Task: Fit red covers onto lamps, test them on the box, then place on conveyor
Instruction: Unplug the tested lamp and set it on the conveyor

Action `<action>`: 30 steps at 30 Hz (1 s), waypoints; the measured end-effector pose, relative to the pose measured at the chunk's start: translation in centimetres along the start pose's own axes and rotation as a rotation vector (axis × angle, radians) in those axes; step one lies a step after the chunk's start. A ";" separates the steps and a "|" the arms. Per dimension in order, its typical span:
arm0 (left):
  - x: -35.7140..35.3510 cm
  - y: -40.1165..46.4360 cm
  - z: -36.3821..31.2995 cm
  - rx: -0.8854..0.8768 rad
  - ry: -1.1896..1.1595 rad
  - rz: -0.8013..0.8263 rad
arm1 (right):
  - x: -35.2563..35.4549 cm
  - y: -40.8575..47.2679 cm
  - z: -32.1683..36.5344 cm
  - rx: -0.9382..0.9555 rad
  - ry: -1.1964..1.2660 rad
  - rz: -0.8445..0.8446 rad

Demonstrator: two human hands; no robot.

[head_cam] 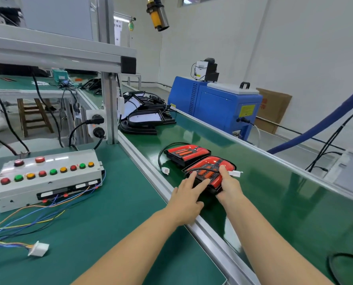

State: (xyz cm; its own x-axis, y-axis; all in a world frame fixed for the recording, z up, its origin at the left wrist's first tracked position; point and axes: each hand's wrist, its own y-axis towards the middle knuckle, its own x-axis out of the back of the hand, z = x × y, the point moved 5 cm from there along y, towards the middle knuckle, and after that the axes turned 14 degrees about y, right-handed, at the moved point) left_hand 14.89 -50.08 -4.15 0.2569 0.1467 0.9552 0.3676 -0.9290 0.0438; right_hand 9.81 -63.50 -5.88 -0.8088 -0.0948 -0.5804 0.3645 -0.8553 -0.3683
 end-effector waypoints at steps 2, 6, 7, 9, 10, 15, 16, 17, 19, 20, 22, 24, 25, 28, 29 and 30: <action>-0.3 0.4 0.0 -0.003 0.037 0.019 | -0.2 0.4 0.0 -0.007 -0.028 0.012; -0.7 1.1 0.1 0.007 0.096 0.047 | -0.1 0.9 0.3 -0.022 -0.093 0.013; -0.8 1.3 0.2 0.011 0.099 0.053 | 0.0 0.9 0.3 -0.027 -0.099 0.016; -0.9 1.5 0.1 0.014 0.101 0.060 | 0.2 1.0 0.4 -0.038 -0.129 0.018; -0.9 1.6 0.1 0.015 0.102 0.061 | 0.2 1.0 0.5 -0.039 -0.161 0.019; -1.1 1.9 0.0 0.011 0.126 0.064 | 0.3 1.5 0.8 0.009 -0.330 -0.033; -1.1 1.9 0.0 0.010 0.131 0.064 | 0.6 1.2 1.0 0.027 -0.358 -0.045; -1.0 1.9 0.1 0.010 0.137 0.061 | 0.8 0.7 1.1 0.041 -0.384 -0.047; -1.0 1.9 0.1 0.009 0.147 0.051 | 1.5 -0.8 1.2 0.033 -0.430 -0.027; -1.1 1.8 0.1 0.007 0.150 0.044 | 1.8 -1.8 1.2 0.006 -0.448 -0.002; -1.1 1.6 0.0 -0.002 0.149 0.019 | 2.6 -4.0 1.3 -0.061 -0.512 0.066; -1.0 1.3 0.1 -0.005 0.133 -0.041 | 3.2 -6.5 1.7 -0.063 -0.693 0.142; -0.8 1.2 0.3 0.004 0.117 -0.085 | 3.3 -7.5 2.1 0.019 -0.835 0.178; -0.3 0.9 1.1 0.059 0.031 -0.185 | 2.8 -10.1 3.3 0.590 -1.293 0.251; -0.2 0.8 1.3 0.074 0.019 -0.197 | 2.2 -11.0 3.5 0.803 -1.392 0.268; -0.1 0.9 1.4 0.085 0.021 -0.201 | 1.5 -11.5 3.3 0.964 -1.474 0.284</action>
State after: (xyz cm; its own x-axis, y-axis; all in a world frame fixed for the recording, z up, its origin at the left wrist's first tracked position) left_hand 16.46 -50.42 -4.66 0.1529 0.3182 0.9356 0.4841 -0.8495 0.2098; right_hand 2.89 -55.49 -0.09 -0.6764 -0.1482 0.7215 0.6175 -0.6481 0.4458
